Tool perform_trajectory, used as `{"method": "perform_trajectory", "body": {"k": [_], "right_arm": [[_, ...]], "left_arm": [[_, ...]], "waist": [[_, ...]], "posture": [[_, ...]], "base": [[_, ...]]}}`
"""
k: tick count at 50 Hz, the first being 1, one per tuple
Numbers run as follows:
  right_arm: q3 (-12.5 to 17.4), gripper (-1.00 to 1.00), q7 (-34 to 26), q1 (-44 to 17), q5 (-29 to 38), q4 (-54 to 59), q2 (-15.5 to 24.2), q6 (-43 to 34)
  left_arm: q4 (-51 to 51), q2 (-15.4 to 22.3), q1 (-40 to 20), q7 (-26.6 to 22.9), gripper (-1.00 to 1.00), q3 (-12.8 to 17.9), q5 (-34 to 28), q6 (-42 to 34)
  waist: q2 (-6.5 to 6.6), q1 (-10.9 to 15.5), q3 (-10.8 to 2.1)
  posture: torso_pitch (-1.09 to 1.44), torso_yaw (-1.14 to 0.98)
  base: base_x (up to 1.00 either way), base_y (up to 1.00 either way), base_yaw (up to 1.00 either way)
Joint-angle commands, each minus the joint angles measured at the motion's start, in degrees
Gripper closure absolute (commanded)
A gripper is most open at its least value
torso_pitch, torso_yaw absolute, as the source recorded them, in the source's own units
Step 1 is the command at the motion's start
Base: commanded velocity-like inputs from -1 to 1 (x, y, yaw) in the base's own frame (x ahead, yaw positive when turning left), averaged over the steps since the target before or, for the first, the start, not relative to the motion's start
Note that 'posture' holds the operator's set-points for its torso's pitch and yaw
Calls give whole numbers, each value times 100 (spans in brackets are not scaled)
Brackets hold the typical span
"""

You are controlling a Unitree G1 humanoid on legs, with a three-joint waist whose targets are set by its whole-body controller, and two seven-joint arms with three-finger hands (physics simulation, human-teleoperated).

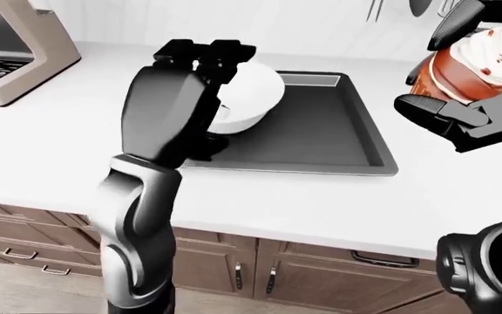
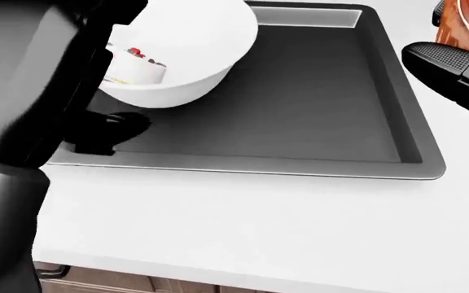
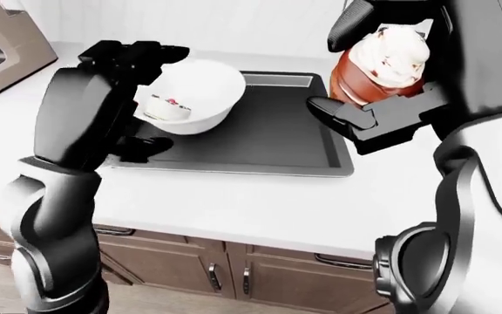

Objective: Pick up the bowl with cake and place it on the tray. Pick up the cupcake and place it on the tray.

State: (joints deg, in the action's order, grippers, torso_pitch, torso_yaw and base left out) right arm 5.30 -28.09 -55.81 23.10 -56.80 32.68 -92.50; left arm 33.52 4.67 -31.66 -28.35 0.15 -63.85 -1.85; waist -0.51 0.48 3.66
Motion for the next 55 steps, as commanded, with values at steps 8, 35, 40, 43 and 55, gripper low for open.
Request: {"method": "perform_trajectory", "body": {"k": [8,35,40,43,55], "right_arm": [[30,100,389,-276,-279,693,-431,541],[-120,100,1382,499,-309,2847,-1756,3026],[-190,100,1414,584,-248,3370,-1895,3405],[-178,100,1493,673,-210,3628,-1981,3671],[-215,100,1566,794,-103,4152,-2162,4056]], "left_arm": [[714,320,124,-118,-55,351,569,-485],[968,674,510,59,-100,562,984,-829],[891,669,577,134,-100,612,1038,-738],[891,641,649,173,-100,579,1027,-692],[884,636,623,155,-100,595,1044,-720]], "waist": [[3,5,-132],[47,0,-213],[52,-3,-236],[46,-6,-246],[50,2,-270]], "posture": [[0,0],[0,0],[0,0],[0,0],[0,0]], "base": [[0,0,0],[0,0,0],[0,0,0],[0,0,0],[0,0,0]]}}
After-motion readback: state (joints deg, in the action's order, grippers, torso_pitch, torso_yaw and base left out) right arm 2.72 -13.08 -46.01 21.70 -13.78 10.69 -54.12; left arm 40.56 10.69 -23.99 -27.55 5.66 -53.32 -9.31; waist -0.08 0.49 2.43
